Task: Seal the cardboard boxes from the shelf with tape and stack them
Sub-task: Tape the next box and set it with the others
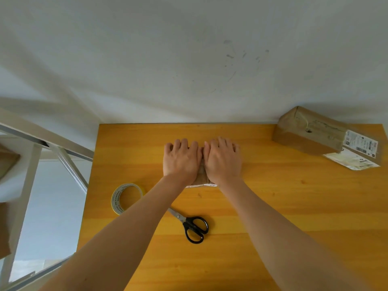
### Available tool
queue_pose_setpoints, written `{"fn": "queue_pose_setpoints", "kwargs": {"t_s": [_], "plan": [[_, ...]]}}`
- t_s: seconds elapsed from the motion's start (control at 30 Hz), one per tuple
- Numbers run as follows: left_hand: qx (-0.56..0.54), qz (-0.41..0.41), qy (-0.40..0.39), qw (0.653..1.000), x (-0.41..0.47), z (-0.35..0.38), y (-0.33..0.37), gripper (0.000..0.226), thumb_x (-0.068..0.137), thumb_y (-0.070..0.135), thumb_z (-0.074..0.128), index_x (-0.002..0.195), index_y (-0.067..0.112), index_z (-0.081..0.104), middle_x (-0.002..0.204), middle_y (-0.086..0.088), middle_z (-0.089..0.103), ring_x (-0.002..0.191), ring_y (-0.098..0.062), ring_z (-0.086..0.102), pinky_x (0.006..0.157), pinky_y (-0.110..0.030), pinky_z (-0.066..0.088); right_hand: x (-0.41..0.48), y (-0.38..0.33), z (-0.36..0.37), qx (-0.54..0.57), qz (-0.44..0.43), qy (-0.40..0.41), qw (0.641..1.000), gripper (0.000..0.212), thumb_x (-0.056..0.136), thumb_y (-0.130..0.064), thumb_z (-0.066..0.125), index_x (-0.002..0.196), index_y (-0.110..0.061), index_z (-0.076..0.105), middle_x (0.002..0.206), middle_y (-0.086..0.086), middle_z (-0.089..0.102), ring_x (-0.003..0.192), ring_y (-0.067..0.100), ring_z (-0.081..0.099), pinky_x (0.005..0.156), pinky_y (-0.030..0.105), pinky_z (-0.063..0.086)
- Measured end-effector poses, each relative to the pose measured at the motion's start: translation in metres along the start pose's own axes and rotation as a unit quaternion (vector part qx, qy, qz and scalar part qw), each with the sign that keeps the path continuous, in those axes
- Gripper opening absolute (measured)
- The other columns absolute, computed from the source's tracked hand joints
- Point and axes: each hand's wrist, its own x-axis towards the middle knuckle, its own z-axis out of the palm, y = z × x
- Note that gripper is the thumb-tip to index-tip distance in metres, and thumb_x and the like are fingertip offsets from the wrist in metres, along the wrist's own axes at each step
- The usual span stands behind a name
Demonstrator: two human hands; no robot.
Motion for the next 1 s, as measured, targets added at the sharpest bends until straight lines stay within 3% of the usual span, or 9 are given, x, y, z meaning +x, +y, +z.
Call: {"fn": "queue_pose_setpoints", "kwargs": {"t_s": [0.2, 0.3, 0.4, 0.47, 0.57, 0.63, 0.77, 0.93, 1.0], "plan": [[-0.042, -0.039, 0.011, 0.998, -0.006, 0.001, -0.026, 0.041, 0.099, 0.042, 0.025, 0.105, 0.018, 0.058, 0.104, -0.009, 0.060, 0.099, -0.031, 0.054, 0.092, -0.043, 0.037, -0.002, 0.031, 0.003, 0.054, 0.026, -0.020, 0.998, 0.050, 0.105, -0.040, 0.022, 0.129, -0.012, 0.056, 0.147, 0.013, 0.044, 0.134, 0.030, 0.041, 0.107, 0.044, 0.034], [-0.175, -0.077, -0.002, 0.982, -0.012, 0.003, -0.026, 0.040, 0.102, 0.037, 0.027, 0.127, 0.019, 0.052, 0.134, -0.012, 0.046, 0.117, -0.032, 0.046, 0.089, -0.042, 0.043, -0.006, 0.034, 0.009, 0.184, 0.049, -0.027, 0.981, 0.053, 0.104, -0.044, 0.023, 0.147, -0.017, 0.038, 0.160, 0.009, 0.022, 0.146, 0.025, 0.024, 0.110, 0.041, 0.034], [-0.299, -0.091, 0.023, 0.950, -0.011, 0.007, -0.026, 0.038, 0.103, 0.031, 0.030, 0.134, 0.017, 0.049, 0.145, -0.007, 0.037, 0.118, -0.028, 0.049, 0.079, -0.035, 0.046, -0.004, 0.034, 0.010, 0.347, 0.070, -0.009, 0.935, 0.054, 0.104, -0.038, 0.034, 0.152, -0.014, 0.028, 0.159, 0.007, 0.024, 0.147, 0.019, 0.021, 0.113, 0.030, 0.025], [-0.386, -0.114, 0.029, 0.915, -0.008, 0.008, -0.031, 0.036, 0.103, 0.031, 0.031, 0.132, 0.018, 0.050, 0.133, -0.004, 0.049, 0.106, -0.018, 0.055, 0.076, -0.026, 0.042, -0.001, 0.034, 0.008, 0.415, 0.082, -0.014, 0.906, 0.054, 0.104, -0.033, 0.037, 0.152, -0.011, 0.025, 0.158, 0.005, 0.029, 0.145, 0.017, 0.026, 0.113, 0.023, 0.020], [-0.536, -0.207, -0.017, 0.818, -0.005, 0.006, -0.036, 0.032, 0.102, 0.037, 0.033, 0.130, 0.030, 0.046, 0.110, 0.006, 0.061, 0.090, -0.007, 0.056, 0.069, -0.025, 0.043, -0.002, 0.036, 0.007, 0.503, 0.111, -0.039, 0.856, 0.055, 0.105, -0.033, 0.037, 0.154, -0.016, 0.020, 0.155, -0.002, 0.030, 0.140, 0.008, 0.030, 0.109, 0.021, 0.026], [-0.598, -0.258, -0.055, 0.757, -0.005, 0.007, -0.037, 0.033, 0.100, 0.046, 0.033, 0.126, 0.035, 0.051, 0.117, 0.009, 0.061, 0.097, -0.009, 0.056, 0.074, -0.027, 0.046, -0.003, 0.038, 0.008, 0.557, 0.142, -0.052, 0.817, 0.054, 0.105, -0.037, 0.035, 0.154, -0.022, 0.019, 0.152, -0.009, 0.029, 0.135, 0.000, 0.030, 0.103, 0.015, 0.024], [-0.690, -0.285, -0.096, 0.658, -0.008, 0.007, -0.041, 0.046, 0.095, 0.063, 0.025, 0.126, 0.043, 0.053, 0.126, 0.016, 0.056, 0.105, -0.012, 0.059, 0.074, -0.030, 0.052, -0.005, 0.043, 0.015, 0.627, 0.225, -0.108, 0.738, 0.057, 0.101, -0.055, 0.026, 0.153, -0.033, 0.020, 0.157, -0.007, 0.029, 0.143, 0.015, 0.026, 0.104, 0.028, 0.022], [-0.717, -0.280, -0.099, 0.631, -0.008, 0.009, -0.043, 0.049, 0.096, 0.063, 0.020, 0.131, 0.044, 0.049, 0.128, 0.011, 0.054, 0.106, -0.012, 0.060, 0.070, -0.028, 0.053, -0.006, 0.044, 0.017, 0.653, 0.245, -0.139, 0.703, 0.073, 0.089, -0.074, 0.020, 0.152, -0.038, 0.021, 0.158, -0.012, 0.027, 0.144, 0.017, 0.026, 0.119, 0.049, 0.020], [-0.700, -0.298, -0.085, 0.643, -0.009, 0.009, -0.042, 0.052, 0.096, 0.064, 0.016, 0.126, 0.045, 0.053, 0.120, 0.005, 0.059, 0.102, -0.016, 0.061, 0.068, -0.029, 0.054, -0.005, 0.043, 0.015, 0.638, 0.239, -0.136, 0.719, 0.078, 0.086, -0.075, 0.020, 0.153, -0.034, 0.021, 0.158, -0.010, 0.026, 0.145, 0.016, 0.024, 0.118, 0.041, 0.017]]}}
